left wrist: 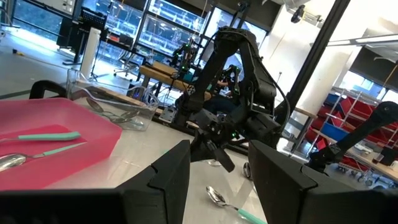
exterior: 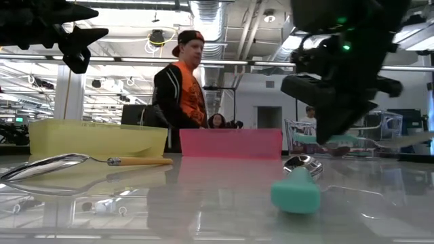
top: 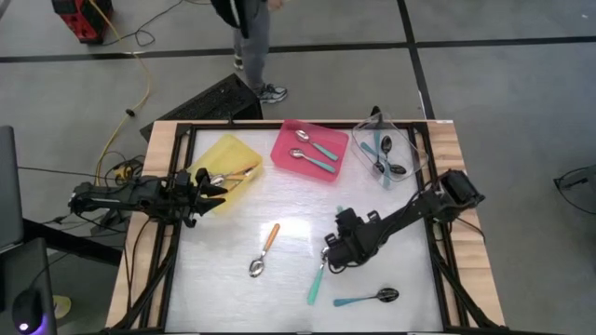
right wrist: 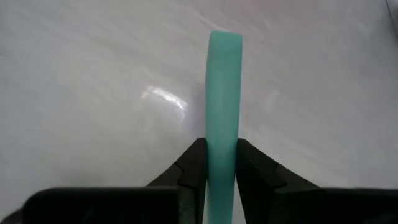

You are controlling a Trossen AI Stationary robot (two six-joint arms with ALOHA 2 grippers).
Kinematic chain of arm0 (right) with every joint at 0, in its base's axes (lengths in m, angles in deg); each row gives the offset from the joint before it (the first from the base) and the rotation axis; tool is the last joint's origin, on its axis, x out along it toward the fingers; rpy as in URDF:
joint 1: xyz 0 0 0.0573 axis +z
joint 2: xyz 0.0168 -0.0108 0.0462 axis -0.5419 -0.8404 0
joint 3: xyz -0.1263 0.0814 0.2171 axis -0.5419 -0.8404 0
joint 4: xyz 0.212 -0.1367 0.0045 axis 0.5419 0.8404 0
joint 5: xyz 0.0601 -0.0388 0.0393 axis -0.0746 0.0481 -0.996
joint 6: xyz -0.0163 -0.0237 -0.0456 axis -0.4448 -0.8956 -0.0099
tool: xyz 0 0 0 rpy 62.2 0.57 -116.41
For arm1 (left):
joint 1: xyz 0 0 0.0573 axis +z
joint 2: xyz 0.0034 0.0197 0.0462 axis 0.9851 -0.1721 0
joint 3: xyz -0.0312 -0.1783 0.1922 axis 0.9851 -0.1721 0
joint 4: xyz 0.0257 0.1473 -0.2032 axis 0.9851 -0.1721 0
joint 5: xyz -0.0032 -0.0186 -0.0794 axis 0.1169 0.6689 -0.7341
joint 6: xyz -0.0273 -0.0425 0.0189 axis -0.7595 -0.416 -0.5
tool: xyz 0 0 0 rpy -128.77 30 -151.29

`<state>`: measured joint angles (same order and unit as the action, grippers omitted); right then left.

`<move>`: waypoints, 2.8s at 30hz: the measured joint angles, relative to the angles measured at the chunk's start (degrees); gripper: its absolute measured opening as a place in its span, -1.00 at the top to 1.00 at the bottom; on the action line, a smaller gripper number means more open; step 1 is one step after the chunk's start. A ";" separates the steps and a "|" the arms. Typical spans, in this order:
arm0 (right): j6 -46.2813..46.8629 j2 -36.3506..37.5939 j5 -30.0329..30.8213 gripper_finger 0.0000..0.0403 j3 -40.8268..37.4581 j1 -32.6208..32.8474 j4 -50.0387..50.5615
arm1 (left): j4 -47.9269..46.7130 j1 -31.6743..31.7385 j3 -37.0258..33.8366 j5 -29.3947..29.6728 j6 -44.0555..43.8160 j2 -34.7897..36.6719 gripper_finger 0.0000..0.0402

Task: Sort silverware by color (type)
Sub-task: Put the green spoon into the red bin

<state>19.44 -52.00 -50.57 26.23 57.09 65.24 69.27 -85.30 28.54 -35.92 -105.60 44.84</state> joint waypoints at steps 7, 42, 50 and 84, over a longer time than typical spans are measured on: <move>-13.37 0.09 1.70 0.55 4.45 -3.88 -1.90 | 0.00 0.00 0.00 0.00 0.06 0.00 0.26; -70.77 0.22 -16.79 0.55 12.69 -28.68 -29.63 | -2.16 0.00 0.00 -0.29 0.14 0.00 0.26; -78.24 0.22 -22.70 0.55 12.69 -34.00 -34.04 | -2.25 0.00 0.00 -0.24 0.13 0.01 0.26; -93.20 0.20 -49.21 0.55 8.36 -54.25 -60.20 | -2.66 0.00 0.00 1.33 1.20 0.02 0.26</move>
<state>-73.76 -51.80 -99.78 34.58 2.83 5.04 66.62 -85.30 28.54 -34.59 -104.40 44.86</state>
